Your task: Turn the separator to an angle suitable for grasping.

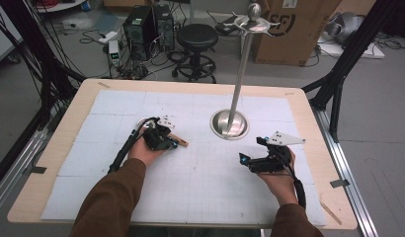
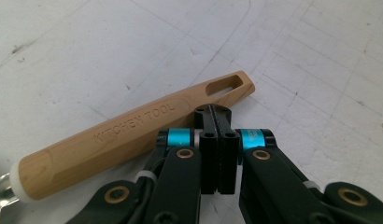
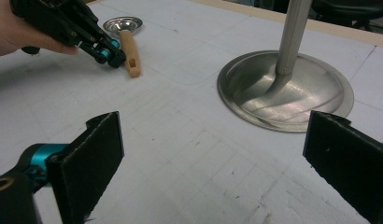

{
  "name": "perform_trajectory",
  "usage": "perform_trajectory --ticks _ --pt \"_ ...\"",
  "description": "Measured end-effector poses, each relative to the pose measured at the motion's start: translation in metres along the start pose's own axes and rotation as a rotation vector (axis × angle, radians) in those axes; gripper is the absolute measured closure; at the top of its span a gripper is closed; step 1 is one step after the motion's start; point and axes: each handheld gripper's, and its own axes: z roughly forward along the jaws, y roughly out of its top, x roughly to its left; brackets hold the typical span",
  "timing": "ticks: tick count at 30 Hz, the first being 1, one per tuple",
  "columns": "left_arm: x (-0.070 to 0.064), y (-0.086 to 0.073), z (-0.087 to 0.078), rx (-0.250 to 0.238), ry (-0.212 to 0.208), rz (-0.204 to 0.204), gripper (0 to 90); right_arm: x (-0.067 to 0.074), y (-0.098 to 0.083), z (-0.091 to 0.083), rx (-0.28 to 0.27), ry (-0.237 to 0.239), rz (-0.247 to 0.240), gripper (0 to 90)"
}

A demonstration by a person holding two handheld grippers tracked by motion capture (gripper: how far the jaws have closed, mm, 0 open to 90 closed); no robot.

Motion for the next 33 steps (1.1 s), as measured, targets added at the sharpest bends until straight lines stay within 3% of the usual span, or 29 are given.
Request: perform_trajectory --ticks 12,17,24,33 --pt "0.003 0.005 0.002 -0.005 0.009 -0.013 89.7 -0.001 0.000 0.000 0.002 0.001 0.008 4.0" --pt "0.004 0.006 -0.010 -0.028 0.010 -0.013 89.7 -0.001 -0.001 -0.001 0.002 0.001 0.008 3.9" --pt "0.017 0.005 -0.034 -0.089 0.027 -0.044 89.8 0.000 -0.001 -0.003 -0.002 -0.004 0.011 4.0" --pt "0.045 0.002 -0.047 -0.127 0.070 -0.108 89.8 -0.001 -0.003 -0.003 0.005 -0.006 0.007 4.0"
